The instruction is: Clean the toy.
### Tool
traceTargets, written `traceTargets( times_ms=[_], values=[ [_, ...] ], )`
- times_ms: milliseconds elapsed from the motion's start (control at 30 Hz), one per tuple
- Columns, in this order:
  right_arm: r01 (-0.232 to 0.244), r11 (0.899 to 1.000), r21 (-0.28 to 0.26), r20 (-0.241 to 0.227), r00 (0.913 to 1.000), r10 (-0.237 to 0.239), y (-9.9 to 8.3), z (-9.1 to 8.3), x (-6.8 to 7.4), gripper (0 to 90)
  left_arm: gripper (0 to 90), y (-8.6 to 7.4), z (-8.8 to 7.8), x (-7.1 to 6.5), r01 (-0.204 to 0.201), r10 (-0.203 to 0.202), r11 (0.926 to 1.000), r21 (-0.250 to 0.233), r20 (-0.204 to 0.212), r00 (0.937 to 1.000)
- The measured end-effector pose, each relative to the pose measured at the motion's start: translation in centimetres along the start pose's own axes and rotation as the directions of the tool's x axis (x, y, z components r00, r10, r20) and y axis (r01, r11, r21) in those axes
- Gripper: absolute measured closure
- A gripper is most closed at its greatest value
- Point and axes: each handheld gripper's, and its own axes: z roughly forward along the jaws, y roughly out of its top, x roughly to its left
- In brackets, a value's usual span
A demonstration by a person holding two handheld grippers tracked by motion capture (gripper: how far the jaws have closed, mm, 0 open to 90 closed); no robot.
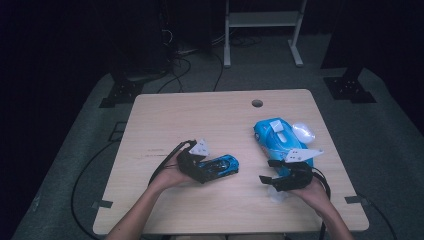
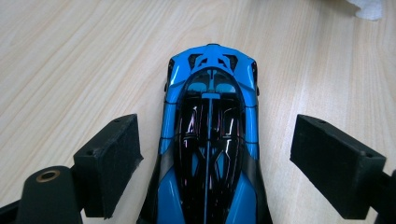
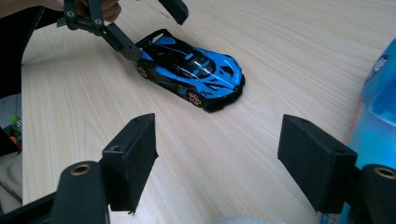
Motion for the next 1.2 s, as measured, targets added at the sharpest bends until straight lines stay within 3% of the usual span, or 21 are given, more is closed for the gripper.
traceTargets(
  times_ms=[800,1200],
  values=[
    [-0.015,1.0,-0.007,0.034,0.9993,0.015,-0.9,-1.7,-0.4,26.8,13.9,-3.3,-2.6,-0.6,0.04,-0.041,0.9988,-0.029,-0.032,0.9986],
    [-0.033,0.999,-0.008,0.046,0.9984,0.033,-1.7,-2.4,-0.6,26.6,13.1,-5.5,-3.4,-1.0,0.082,-0.083,0.9956,-0.046,-0.035,0.9959]
  ],
)
